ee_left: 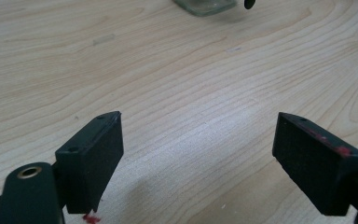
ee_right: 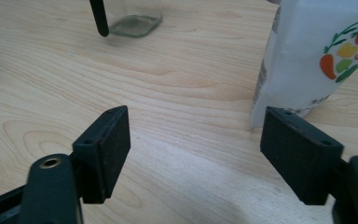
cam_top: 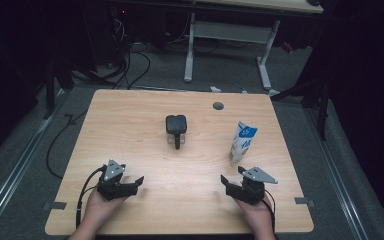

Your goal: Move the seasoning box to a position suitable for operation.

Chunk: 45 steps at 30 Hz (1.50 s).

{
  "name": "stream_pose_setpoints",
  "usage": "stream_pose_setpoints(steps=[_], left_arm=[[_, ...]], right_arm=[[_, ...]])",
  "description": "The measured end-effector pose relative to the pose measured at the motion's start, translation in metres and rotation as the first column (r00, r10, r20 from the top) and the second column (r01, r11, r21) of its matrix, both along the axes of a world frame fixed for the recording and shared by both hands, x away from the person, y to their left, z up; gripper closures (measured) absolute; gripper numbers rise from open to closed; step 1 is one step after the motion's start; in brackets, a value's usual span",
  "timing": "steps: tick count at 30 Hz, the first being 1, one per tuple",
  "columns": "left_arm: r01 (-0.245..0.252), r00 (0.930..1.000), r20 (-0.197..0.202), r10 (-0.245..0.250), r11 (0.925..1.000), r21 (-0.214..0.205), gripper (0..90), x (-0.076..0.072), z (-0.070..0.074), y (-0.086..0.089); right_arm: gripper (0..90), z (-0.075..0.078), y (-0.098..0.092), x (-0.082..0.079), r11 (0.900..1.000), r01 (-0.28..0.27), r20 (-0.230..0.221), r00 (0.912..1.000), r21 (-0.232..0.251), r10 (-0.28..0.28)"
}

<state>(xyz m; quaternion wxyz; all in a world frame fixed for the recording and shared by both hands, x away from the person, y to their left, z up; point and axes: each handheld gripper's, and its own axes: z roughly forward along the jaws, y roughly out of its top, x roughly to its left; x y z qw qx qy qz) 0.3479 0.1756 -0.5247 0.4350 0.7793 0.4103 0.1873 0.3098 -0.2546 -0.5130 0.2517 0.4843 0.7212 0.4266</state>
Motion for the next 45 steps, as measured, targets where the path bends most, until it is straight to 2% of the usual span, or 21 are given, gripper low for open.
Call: stream_pose_setpoints(steps=[2, 4, 10, 19, 20, 21, 23, 25, 30, 31, 33, 36, 40, 44, 45], left_arm=[[0.010, 0.9999, 0.012, -0.009, 0.9984, -0.056, 28.4, -0.001, 0.001, 0.002], [0.007, 0.9999, 0.012, -0.007, 0.9979, -0.065, 29.2, 0.001, 0.002, 0.002], [0.013, 0.9998, 0.017, -0.012, 0.9995, -0.030, 34.4, 0.001, 0.001, -0.002], [0.018, 0.9995, 0.028, -0.017, 0.9991, -0.039, 41.3, -0.001, 0.004, -0.009], [0.007, 1.0000, -0.003, -0.007, 0.9945, -0.104, 42.8, 0.002, 0.006, -0.011], [0.011, 0.9999, -0.005, -0.011, 0.9918, -0.128, 45.8, 0.003, 0.008, -0.013], [0.010, 0.9999, 0.006, -0.009, 0.9937, -0.112, 47.4, 0.004, 0.010, -0.017], [0.006, 0.9999, 0.011, -0.005, 0.9984, -0.057, 46.5, 0.012, 0.013, -0.033], [0.008, 0.9999, 0.011, -0.008, 0.9998, -0.021, 44.6, 0.033, 0.015, -0.066], [0.008, 0.9999, 0.011, -0.008, 0.9998, -0.021, 44.8, 0.033, 0.015, -0.066], [0.014, 0.9998, 0.012, -0.014, 0.9999, 0.006, 44.7, 0.047, 0.016, -0.088], [0.004, 0.9995, 0.032, -0.005, 0.9996, 0.026, 45.4, 0.060, 0.016, -0.108], [-0.009, 0.9994, 0.033, 0.007, 0.9990, 0.045, 47.8, 0.077, 0.015, -0.128], [-0.027, 0.9992, 0.030, 0.026, 0.9991, 0.033, 51.7, 0.086, 0.013, -0.136], [-0.031, 0.9990, 0.031, 0.030, 0.9991, 0.028, 55.5, 0.090, 0.012, -0.140]], right_arm=[[28.4, 0.000, -0.002, 0.000, 0.9999, -0.004, 0.001, 1.0000, -0.012, 0.004], [28.4, 0.000, -0.003, 0.001, 0.9998, -0.005, -0.008, 1.0000, -0.019, 0.005], [27.8, 0.000, -0.008, -0.003, 0.9995, 0.000, 0.002, 1.0000, -0.033, 0.000], [27.6, 0.001, -0.013, -0.004, 1.0000, 0.001, -0.017, 0.9999, -0.009, -0.001], [27.6, 0.002, -0.014, -0.005, 1.0000, 0.001, -0.022, 0.9998, -0.005, -0.001], [27.5, 0.002, -0.015, -0.005, 1.0000, 0.000, -0.023, 0.9997, 0.000, 0.000], [27.4, 0.003, -0.016, -0.006, 1.0000, -0.003, -0.019, 0.9998, 0.000, 0.003], [27.4, 0.005, -0.018, -0.005, 1.0000, -0.001, -0.011, 0.9999, -0.001, 0.001], [27.9, 0.004, -0.020, -0.006, 0.9998, -0.006, -0.013, 0.9999, 0.018, 0.006], [27.9, 0.003, -0.020, -0.005, 0.9999, -0.009, -0.015, 0.9998, 0.015, 0.009], [27.9, 0.002, -0.020, -0.005, 0.9998, -0.012, -0.022, 0.9997, 0.018, 0.012], [27.9, 0.002, -0.020, -0.005, 0.9996, -0.013, -0.018, 0.9997, 0.026, 0.013], [28.0, 0.004, -0.022, -0.007, 0.9992, -0.006, -0.017, 0.9998, 0.038, 0.007], [28.0, 0.004, -0.023, -0.007, 0.9991, -0.007, -0.014, 0.9999, 0.042, 0.007], [28.1, 0.005, -0.023, -0.007, 0.9989, -0.006, -0.016, 0.9999, 0.047, 0.007]])
